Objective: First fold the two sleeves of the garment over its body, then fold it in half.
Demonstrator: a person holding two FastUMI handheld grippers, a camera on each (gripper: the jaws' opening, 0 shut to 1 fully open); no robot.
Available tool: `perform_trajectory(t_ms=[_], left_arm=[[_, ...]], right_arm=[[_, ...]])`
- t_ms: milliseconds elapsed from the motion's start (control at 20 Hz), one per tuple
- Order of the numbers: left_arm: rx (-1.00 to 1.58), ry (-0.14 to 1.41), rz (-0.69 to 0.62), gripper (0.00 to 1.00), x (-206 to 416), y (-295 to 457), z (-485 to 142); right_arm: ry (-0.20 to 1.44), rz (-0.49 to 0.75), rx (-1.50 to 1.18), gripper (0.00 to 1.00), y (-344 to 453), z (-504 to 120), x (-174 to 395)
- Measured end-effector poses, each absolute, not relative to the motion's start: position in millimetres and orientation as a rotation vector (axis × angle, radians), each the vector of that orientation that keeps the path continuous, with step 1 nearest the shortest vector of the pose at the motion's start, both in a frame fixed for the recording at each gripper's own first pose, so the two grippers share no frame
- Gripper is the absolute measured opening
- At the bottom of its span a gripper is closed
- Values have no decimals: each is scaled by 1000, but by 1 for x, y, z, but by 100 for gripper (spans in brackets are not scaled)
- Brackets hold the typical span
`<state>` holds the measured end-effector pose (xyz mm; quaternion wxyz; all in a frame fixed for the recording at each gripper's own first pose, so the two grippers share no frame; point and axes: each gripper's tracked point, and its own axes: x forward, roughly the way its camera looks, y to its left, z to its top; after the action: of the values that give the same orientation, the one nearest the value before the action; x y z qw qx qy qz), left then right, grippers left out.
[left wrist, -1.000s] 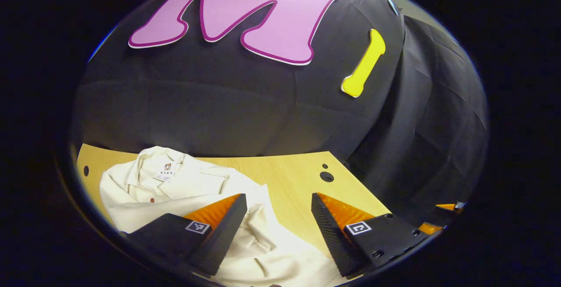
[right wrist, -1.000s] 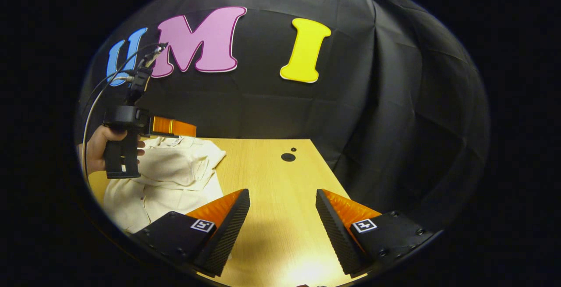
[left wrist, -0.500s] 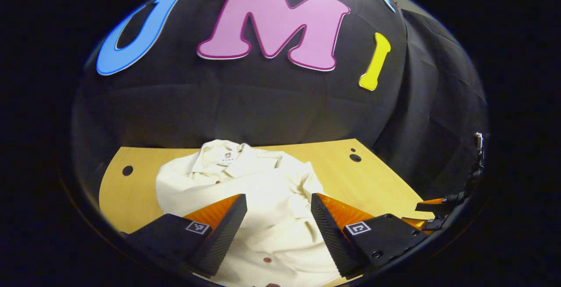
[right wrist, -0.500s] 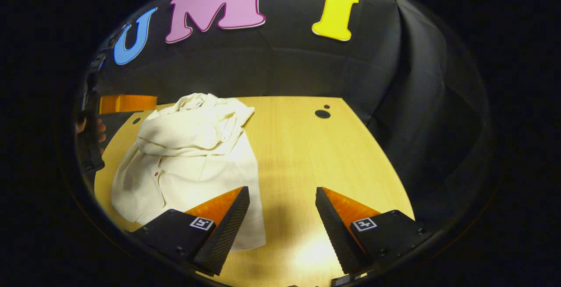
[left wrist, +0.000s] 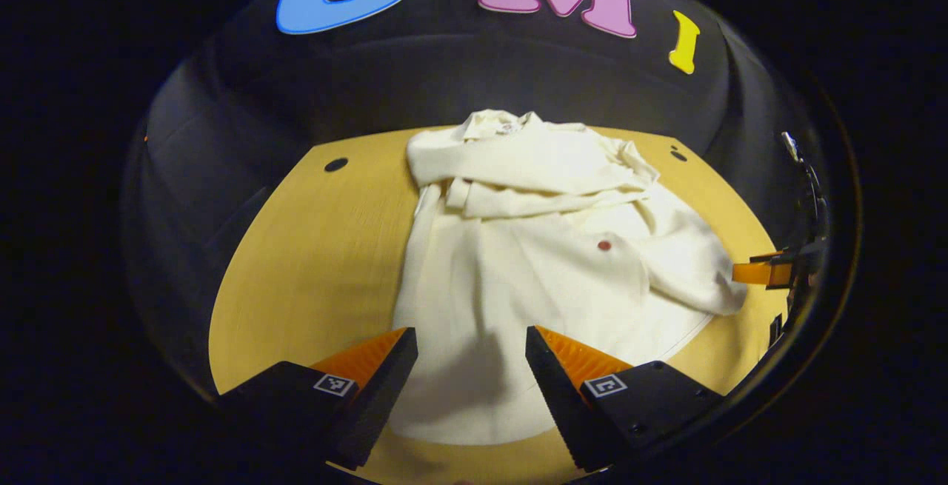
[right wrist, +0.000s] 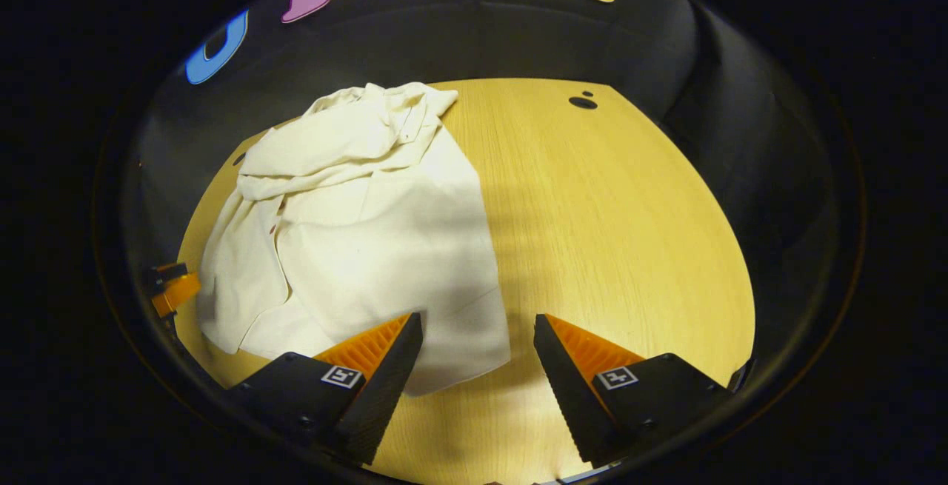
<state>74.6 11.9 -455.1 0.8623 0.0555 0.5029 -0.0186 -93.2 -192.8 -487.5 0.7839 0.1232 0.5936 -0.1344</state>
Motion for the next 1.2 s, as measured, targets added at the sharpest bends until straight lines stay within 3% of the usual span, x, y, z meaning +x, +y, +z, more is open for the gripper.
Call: perform_trajectory(t_ms=[350,450,550,650,700,750,800,900,1000,1200], left_arm=[[95,1159,-18,97,32,30,-485],[103,1181,-35,98,27,29,-485],[106,1193,-69,93,26,24,-484],[104,1192,-97,73,28,16,-485],[106,1190,-103,39,29,11,-486],[115,1183,-103,33,30,7,-485],[120,1186,-103,18,31,4,-488],[95,1178,-112,11,35,-6,-484],[7,1180,-127,6,38,-21,-483],[-75,1167,-111,7,47,-33,-466]], right_arm=[[1311,-331,301,100,-191,-503,-102],[1325,-342,248,96,-196,-506,-105],[1326,-331,227,76,-194,-506,-103],[1336,-326,248,48,-187,-505,-100],[1330,-322,256,33,-183,-508,-95],[1340,-319,246,22,-181,-508,-97],[1337,-312,231,11,-181,-509,-94],[1329,-294,202,5,-178,-510,-92],[1329,-275,184,5,-176,-507,-91],[1332,-248,188,5,-166,-501,-88]])
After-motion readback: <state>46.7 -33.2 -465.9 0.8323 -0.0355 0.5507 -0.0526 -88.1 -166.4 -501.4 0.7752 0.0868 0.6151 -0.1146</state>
